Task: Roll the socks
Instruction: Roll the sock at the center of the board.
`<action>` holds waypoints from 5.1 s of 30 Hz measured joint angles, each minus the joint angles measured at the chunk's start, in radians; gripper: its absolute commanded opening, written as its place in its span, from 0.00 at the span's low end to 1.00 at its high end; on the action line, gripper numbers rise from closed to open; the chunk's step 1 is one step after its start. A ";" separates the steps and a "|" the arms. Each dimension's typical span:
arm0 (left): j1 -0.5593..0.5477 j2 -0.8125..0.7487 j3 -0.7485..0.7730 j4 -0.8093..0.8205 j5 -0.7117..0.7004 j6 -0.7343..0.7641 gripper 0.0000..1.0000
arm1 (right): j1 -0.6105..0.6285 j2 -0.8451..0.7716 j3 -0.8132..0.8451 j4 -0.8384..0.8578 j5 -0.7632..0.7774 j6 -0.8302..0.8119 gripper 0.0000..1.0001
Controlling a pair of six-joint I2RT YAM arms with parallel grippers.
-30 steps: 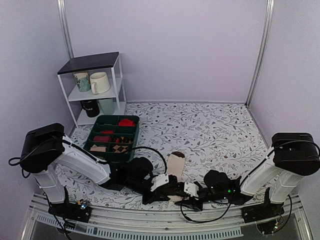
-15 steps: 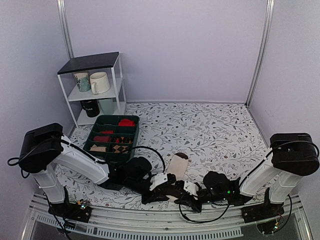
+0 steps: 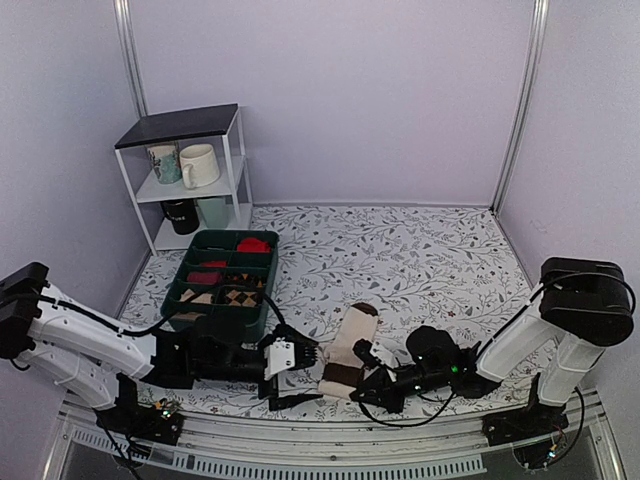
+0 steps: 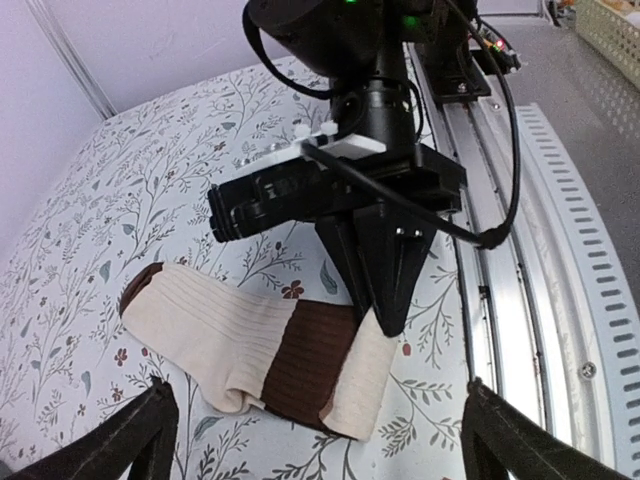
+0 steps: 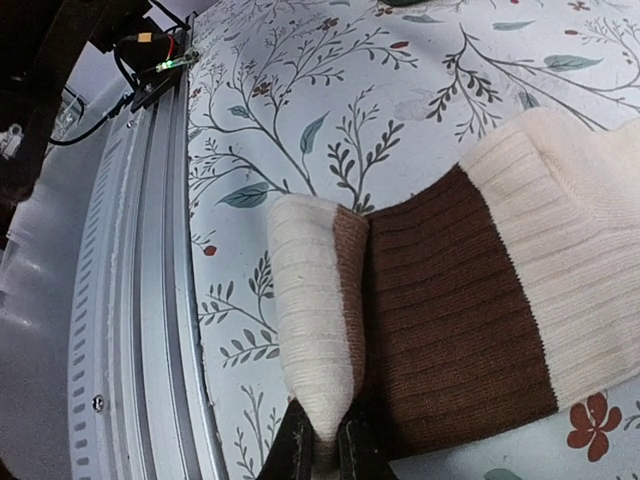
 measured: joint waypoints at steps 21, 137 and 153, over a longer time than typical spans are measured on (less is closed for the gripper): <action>-0.023 -0.012 -0.206 0.578 -0.185 0.051 0.96 | -0.041 0.020 0.057 -0.079 -0.106 0.126 0.00; 0.152 0.516 0.323 -0.208 0.452 -0.350 0.00 | 0.207 -0.114 -0.002 -0.150 0.447 -0.313 0.23; 0.125 0.316 0.198 -0.286 0.270 -0.302 0.45 | 0.182 -0.041 0.061 -0.126 0.370 -0.092 0.00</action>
